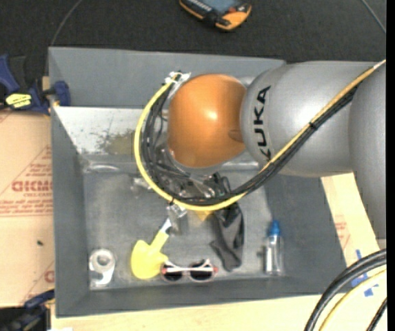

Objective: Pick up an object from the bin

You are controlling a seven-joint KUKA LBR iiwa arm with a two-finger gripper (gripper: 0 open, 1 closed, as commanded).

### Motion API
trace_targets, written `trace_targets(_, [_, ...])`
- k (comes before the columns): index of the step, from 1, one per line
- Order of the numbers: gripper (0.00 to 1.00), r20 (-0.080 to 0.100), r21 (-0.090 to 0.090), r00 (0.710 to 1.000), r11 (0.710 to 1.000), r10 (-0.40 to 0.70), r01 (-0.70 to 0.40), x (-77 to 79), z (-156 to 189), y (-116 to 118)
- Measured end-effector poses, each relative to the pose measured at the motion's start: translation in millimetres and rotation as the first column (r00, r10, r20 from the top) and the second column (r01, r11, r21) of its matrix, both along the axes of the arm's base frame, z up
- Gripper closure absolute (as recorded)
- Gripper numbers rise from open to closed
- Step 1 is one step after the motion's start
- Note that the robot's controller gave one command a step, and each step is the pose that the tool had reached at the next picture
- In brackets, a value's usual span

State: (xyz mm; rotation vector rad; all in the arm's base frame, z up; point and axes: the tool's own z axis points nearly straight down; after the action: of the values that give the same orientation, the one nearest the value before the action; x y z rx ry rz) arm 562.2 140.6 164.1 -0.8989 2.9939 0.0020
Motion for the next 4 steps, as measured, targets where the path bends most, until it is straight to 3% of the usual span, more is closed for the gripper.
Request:
trace_targets(1, [0.0,-0.021,-0.011,0.898,0.898,-0.44,0.44,-8.2,-98.6,-47.3])
trace_targets(2, [0.0,0.009,-0.003,0.969,0.969,0.247,-0.247,-55.7,-92.8,-37.9])
trace_targets(3, [1.0,-0.017,-0.006,0.9,0.9,-0.436,0.436,-8.7,-95.2,-45.8])
trace_targets(4, [1.0,-0.017,-0.006,0.898,0.899,-0.439,0.439,-5.2,-95.2,-46.6])
